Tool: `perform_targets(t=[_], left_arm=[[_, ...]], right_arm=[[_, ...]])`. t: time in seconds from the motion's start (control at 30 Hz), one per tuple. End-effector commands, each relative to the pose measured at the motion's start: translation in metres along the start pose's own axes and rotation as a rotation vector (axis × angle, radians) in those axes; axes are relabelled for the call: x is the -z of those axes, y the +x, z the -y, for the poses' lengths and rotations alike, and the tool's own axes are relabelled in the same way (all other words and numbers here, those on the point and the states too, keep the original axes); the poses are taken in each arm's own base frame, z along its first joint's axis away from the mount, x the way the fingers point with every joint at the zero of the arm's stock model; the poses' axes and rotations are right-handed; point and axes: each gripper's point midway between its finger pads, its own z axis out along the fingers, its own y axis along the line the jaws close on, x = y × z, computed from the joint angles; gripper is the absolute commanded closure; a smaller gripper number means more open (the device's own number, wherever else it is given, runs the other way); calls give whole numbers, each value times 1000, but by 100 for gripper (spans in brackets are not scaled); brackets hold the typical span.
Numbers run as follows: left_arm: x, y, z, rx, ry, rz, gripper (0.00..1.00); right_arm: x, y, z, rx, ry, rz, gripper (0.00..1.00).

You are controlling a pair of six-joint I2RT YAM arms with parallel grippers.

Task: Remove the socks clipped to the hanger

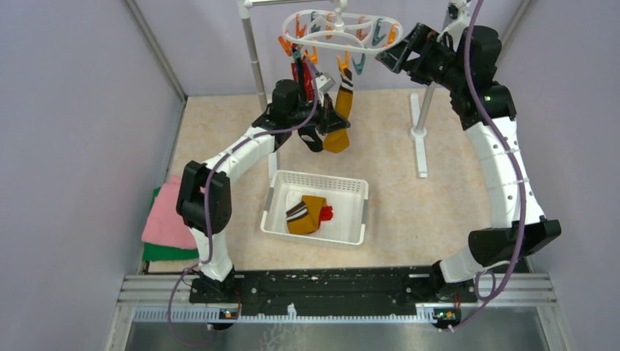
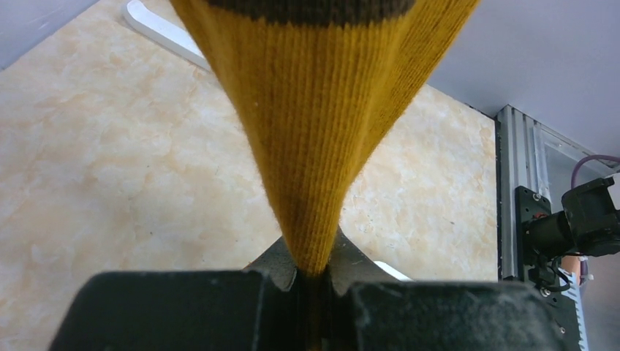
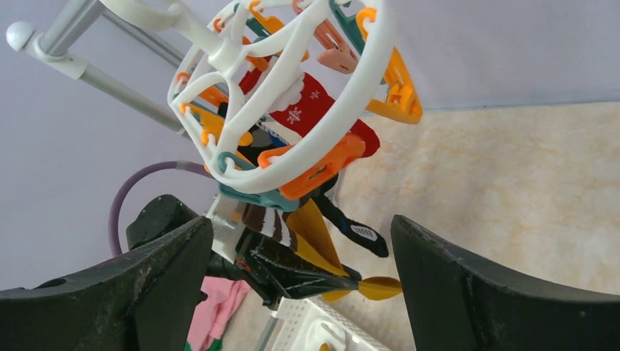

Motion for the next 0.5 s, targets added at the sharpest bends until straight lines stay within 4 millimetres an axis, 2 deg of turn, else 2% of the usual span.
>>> perform_targets(t=[0.0, 0.1, 0.23, 0.33, 0.47], left_arm=[[4, -45, 24, -92, 1, 73, 100], [1, -48, 25, -94, -2, 78, 100], [-1, -48, 22, -78, -17, 80, 100], [-2, -46, 22, -63, -16, 77, 100], [-2, -46, 25, -47, -10, 77, 100]], right_arm=[[39, -14, -19, 91, 29, 75, 9], [54, -9, -31, 133, 38, 105, 16], [58, 11, -66, 191, -9, 118, 23], [50, 21, -94, 200, -85, 122, 30], [26, 24, -113, 196, -140, 103, 33]])
